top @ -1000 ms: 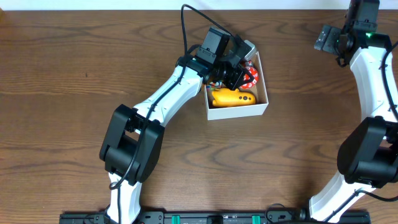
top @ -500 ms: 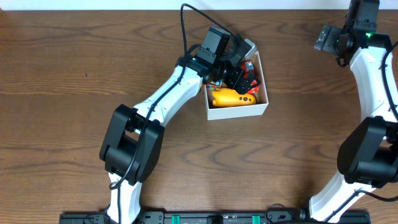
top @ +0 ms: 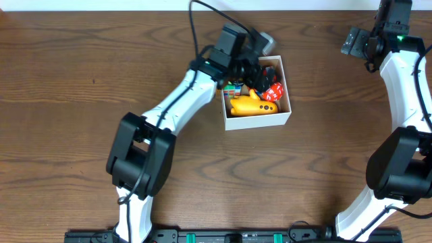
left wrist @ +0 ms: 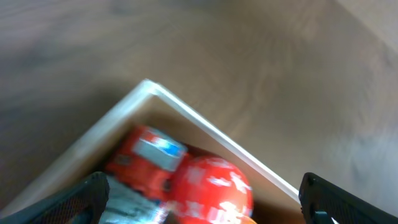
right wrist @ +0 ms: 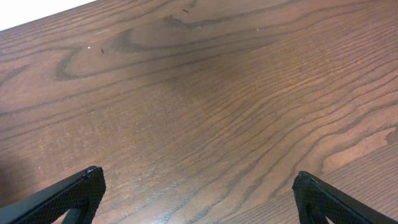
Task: Pack container
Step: 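Open the left gripper to release the ball in the box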
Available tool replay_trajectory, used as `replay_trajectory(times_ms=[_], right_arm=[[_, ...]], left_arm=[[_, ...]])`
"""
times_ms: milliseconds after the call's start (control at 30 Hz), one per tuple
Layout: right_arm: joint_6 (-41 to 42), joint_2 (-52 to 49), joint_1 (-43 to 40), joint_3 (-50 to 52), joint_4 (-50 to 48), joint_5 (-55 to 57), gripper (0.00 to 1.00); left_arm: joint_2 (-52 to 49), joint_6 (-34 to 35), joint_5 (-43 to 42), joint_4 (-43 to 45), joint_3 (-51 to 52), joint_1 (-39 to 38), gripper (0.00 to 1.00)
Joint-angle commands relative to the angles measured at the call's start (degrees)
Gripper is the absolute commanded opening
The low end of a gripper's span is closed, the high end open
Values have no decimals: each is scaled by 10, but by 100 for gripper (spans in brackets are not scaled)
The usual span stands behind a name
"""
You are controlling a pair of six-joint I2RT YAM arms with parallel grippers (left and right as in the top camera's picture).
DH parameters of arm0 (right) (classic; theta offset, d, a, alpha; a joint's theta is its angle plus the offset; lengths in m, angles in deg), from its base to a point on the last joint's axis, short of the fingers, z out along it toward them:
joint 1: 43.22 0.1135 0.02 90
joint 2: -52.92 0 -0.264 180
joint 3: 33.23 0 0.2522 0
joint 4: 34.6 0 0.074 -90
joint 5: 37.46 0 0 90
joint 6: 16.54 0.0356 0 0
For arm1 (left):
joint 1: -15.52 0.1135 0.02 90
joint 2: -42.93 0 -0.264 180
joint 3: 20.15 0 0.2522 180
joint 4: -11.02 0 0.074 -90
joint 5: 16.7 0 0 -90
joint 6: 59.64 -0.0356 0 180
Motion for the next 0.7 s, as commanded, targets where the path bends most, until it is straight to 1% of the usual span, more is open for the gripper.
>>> replay_trajectory(times_ms=[0, 67, 133, 167, 233, 300, 400, 667], right_arm=[[-7, 9, -3, -5, 0, 8, 99], [-7, 9, -3, -5, 0, 8, 99], [-7, 9, -3, -5, 0, 8, 99], [-7, 9, -3, -5, 0, 8, 99], [-7, 9, -3, -5, 0, 8, 99], [-7, 9, -3, -5, 0, 8, 99], [-7, 9, -3, -5, 0, 8, 99], [-7, 9, -3, -5, 0, 8, 99]], left_arm=[[19, 120, 106, 11, 0, 46, 98], [30, 204, 188, 1, 0, 77, 98], [40, 263, 257, -19, 0, 109, 98], [44, 277, 283, -29, 0, 124, 98], [52, 279, 329, -50, 0, 162, 98], [56, 279, 337, -63, 0, 197, 98], [57, 279, 310, -72, 0, 242, 98], [57, 279, 308, -92, 0, 303, 98]])
